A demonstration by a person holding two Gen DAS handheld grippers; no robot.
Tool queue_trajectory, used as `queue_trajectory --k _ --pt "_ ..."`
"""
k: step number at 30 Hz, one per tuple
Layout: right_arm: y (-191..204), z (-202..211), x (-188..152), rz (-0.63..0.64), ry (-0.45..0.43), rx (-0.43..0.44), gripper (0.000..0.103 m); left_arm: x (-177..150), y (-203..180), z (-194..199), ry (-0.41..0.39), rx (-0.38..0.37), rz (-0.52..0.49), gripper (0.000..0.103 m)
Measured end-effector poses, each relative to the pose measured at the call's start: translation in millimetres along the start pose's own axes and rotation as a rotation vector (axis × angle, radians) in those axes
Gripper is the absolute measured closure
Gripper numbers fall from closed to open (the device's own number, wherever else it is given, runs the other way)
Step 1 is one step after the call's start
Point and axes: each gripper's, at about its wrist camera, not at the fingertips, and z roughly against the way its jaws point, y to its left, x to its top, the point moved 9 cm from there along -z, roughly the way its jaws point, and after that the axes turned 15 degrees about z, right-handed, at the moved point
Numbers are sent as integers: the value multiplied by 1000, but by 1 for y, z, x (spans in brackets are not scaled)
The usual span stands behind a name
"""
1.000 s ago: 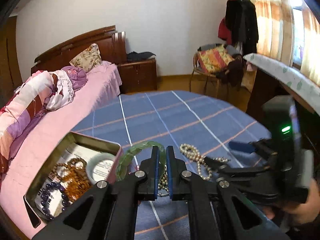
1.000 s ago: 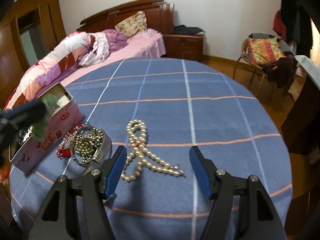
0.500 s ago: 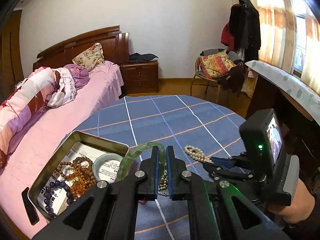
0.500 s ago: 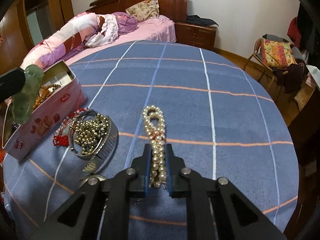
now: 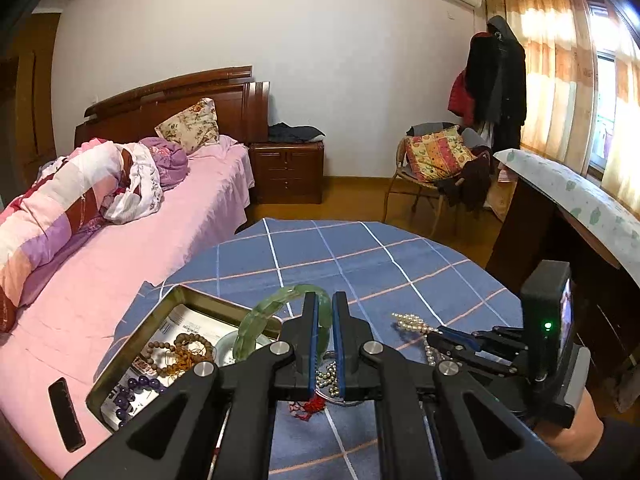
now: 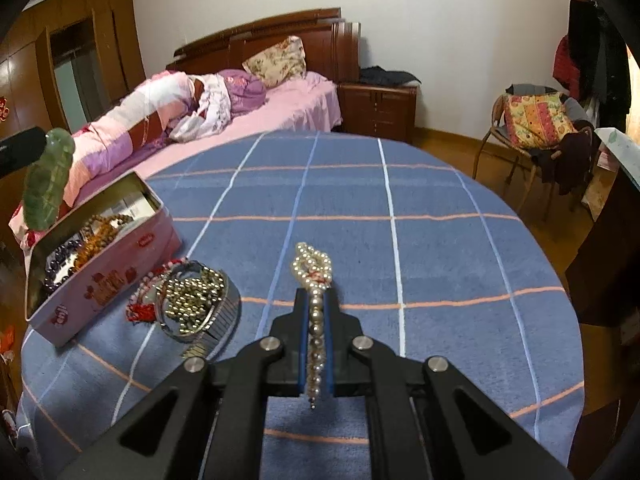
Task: Organize jewelry
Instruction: 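Grasp the green bangle with the left tool while the right tool lifts the pearl necklace, then carry the green bangle and pearl necklace over the pink tin with both tools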
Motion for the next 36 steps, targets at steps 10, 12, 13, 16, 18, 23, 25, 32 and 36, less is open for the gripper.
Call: queue_trajectory --k 10,12,13,16,18,23,25,32,36 --pt "14 19 12 16 -69 5 94 -6 29 2 6 51 26 97" --pt "19 24 19 28 -83 9 94 -6 38 3 3 61 38 97" --pt "21 27 21 32 -89 9 94 -4 44 5 1 66 48 97" --pt "31 33 32 52 -111 18 94 -1 58 9 -10 83 62 97" --pt "40 36 40 67 -126 28 94 3 68 13 -20 95 70 97" --pt "57 41 55 90 -161 53 94 13 97 24 -48 135 93 97" --pt "64 42 61 99 -172 65 94 15 108 25 -50 152 104 97" --pt "93 41 77 135 -190 107 94 11 134 25 -40 194 128 97" --pt "110 41 84 154 -196 135 94 6 149 24 -27 208 140 97"
